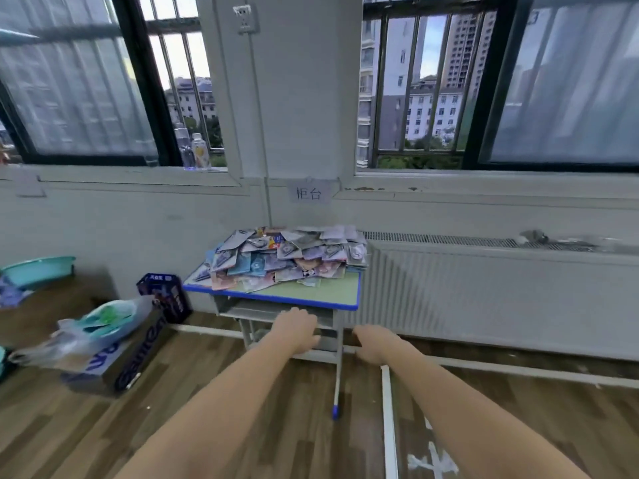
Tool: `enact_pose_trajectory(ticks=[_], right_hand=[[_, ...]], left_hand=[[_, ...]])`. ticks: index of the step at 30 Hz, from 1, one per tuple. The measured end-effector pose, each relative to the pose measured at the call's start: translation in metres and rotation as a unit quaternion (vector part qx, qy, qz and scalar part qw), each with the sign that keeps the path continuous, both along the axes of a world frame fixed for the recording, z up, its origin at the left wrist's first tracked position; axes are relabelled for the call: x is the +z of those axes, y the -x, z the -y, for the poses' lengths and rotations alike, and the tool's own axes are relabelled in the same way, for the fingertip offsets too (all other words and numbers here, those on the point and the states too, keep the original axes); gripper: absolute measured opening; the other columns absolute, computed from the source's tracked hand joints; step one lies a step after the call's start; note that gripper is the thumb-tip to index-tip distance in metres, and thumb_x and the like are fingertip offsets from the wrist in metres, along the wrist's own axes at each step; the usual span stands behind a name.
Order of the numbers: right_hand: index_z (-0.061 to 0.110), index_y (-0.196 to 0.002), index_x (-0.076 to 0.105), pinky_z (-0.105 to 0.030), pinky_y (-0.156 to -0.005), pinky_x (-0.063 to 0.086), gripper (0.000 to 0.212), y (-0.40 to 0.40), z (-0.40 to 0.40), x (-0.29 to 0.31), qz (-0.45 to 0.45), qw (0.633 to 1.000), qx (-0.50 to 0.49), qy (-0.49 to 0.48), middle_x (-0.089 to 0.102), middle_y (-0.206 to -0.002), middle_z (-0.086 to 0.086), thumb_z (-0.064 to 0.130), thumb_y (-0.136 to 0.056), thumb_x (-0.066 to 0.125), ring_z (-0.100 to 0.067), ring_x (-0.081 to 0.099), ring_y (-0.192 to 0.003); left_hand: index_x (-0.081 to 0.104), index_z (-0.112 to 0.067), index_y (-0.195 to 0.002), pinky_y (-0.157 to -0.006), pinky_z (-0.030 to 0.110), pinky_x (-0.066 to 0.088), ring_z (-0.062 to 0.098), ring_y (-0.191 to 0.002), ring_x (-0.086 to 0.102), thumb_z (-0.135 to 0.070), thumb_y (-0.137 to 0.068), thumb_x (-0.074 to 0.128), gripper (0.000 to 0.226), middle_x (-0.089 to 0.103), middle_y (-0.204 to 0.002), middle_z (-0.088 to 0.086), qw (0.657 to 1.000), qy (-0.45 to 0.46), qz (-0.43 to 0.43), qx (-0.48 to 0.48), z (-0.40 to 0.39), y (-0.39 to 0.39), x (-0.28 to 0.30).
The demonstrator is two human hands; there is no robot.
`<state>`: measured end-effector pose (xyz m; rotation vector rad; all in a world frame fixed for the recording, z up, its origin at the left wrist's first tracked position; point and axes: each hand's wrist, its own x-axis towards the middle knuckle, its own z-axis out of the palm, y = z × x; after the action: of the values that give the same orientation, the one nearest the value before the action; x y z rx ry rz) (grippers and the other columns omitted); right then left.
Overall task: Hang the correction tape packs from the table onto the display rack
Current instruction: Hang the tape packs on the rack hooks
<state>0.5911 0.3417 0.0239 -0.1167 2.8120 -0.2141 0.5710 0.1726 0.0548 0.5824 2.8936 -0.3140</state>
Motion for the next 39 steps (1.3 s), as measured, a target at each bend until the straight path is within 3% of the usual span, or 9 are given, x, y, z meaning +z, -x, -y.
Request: enact_pose_trajectory(ticks=[3, 9, 16, 22, 25, 28, 35, 37, 39], right_hand=[[0.008, -0.128, 0.048, -0.036, -0.095, 0.044, 0.034, 0.063, 0.010, -0.008, 0.004, 1.000, 0.002, -0.004, 0.055, -0.128, -0.013, 0.016, -0.094, 0.050, -0.028, 0.054, -0.115], [0.008, -0.137, 0.041, -0.037, -0.100, 0.042, 0.043, 0.180, 0.015, -0.016, 0.025, 0.999, -0.024, 0.019, 0.048, -0.138, -0.014, 0.019, -0.096, 0.046, -0.030, 0.048, -0.124], [0.008, -0.139, 0.040, -0.033, -0.101, 0.039, 0.045, 0.281, -0.016, -0.031, 0.051, 0.996, -0.056, 0.038, 0.045, -0.143, -0.013, 0.022, -0.097, 0.048, -0.029, 0.046, -0.127], [0.004, -0.137, 0.043, -0.030, -0.096, 0.039, 0.041, 0.400, -0.054, -0.024, 0.037, 0.996, -0.064, 0.051, 0.049, -0.138, -0.017, 0.017, -0.098, 0.043, -0.030, 0.048, -0.124], [0.003, -0.133, 0.045, -0.031, -0.087, 0.046, 0.038, 0.461, -0.069, -0.021, 0.024, 0.995, -0.067, 0.064, 0.057, -0.128, -0.017, 0.013, -0.097, 0.043, -0.031, 0.057, -0.112], [0.005, -0.134, 0.044, -0.026, -0.077, 0.042, 0.039, 0.511, -0.083, -0.023, 0.012, 0.994, -0.077, 0.077, 0.056, -0.128, -0.017, 0.015, -0.097, 0.042, -0.030, 0.056, -0.111], [0.003, -0.114, 0.054, -0.028, -0.069, 0.041, 0.029, 0.592, -0.097, -0.052, 0.033, 0.982, -0.121, 0.142, 0.063, -0.110, -0.014, 0.026, -0.098, 0.046, -0.027, 0.060, -0.096], [0.006, -0.091, 0.055, -0.025, -0.059, 0.037, 0.018, 0.606, -0.097, -0.062, 0.050, 0.979, -0.137, 0.146, 0.060, -0.088, -0.010, 0.022, -0.097, 0.047, -0.022, 0.055, -0.075], [0.011, -0.070, 0.043, -0.024, -0.053, 0.032, 0.024, 0.622, -0.095, -0.071, 0.057, 0.972, -0.164, 0.161, 0.046, -0.067, -0.004, 0.016, -0.094, 0.048, -0.015, 0.042, -0.058]], left_hand=[[0.053, -0.011, -0.126, -0.092, 0.040, 0.044, 0.029, -0.114, 0.052, -0.039, -0.097, 0.044, 0.041, 0.057, -0.124, 0.012, 1.000, -0.002, 0.000, -0.001, 0.011, 0.066, -0.006], [0.056, -0.010, -0.121, -0.090, 0.038, 0.043, 0.028, -0.114, 0.054, -0.039, -0.097, 0.046, 0.039, 0.058, -0.124, 0.012, 0.999, 0.013, 0.013, -0.041, 0.024, 0.186, -0.020], [0.055, -0.013, -0.123, -0.086, 0.037, 0.048, 0.029, -0.110, 0.056, -0.035, -0.096, 0.047, 0.036, 0.058, -0.124, 0.010, 0.996, -0.047, 0.050, -0.049, -0.002, 0.303, -0.040], [0.059, -0.009, -0.093, -0.071, 0.035, 0.047, 0.026, -0.078, 0.053, -0.035, -0.096, 0.046, 0.029, 0.056, -0.082, 0.009, 0.998, -0.048, 0.029, -0.025, -0.034, 0.409, -0.040], [0.062, -0.010, -0.102, -0.073, 0.033, 0.045, 0.029, -0.094, 0.060, -0.030, -0.096, 0.046, 0.027, 0.064, -0.103, 0.013, 0.999, -0.039, 0.026, -0.003, -0.043, 0.464, -0.036], [0.065, -0.006, -0.104, -0.077, 0.034, 0.048, 0.029, -0.093, 0.060, -0.032, -0.094, 0.045, 0.033, 0.064, -0.108, 0.014, 0.999, -0.034, 0.026, 0.018, -0.048, 0.512, -0.031], [0.061, -0.009, -0.118, -0.076, 0.030, 0.044, 0.025, -0.106, 0.059, -0.036, -0.094, 0.051, 0.037, 0.064, -0.118, 0.008, 0.998, -0.007, 0.053, 0.037, -0.053, 0.595, -0.039], [0.059, -0.009, -0.123, -0.084, 0.034, 0.048, 0.025, -0.110, 0.058, -0.043, -0.094, 0.049, 0.046, 0.062, -0.122, 0.008, 0.997, 0.003, 0.073, 0.035, -0.050, 0.618, -0.046], [0.056, -0.011, -0.129, -0.095, 0.038, 0.046, 0.026, -0.117, 0.053, -0.050, -0.093, 0.049, 0.053, 0.056, -0.130, 0.010, 0.994, 0.012, 0.101, 0.027, -0.046, 0.644, -0.052]])
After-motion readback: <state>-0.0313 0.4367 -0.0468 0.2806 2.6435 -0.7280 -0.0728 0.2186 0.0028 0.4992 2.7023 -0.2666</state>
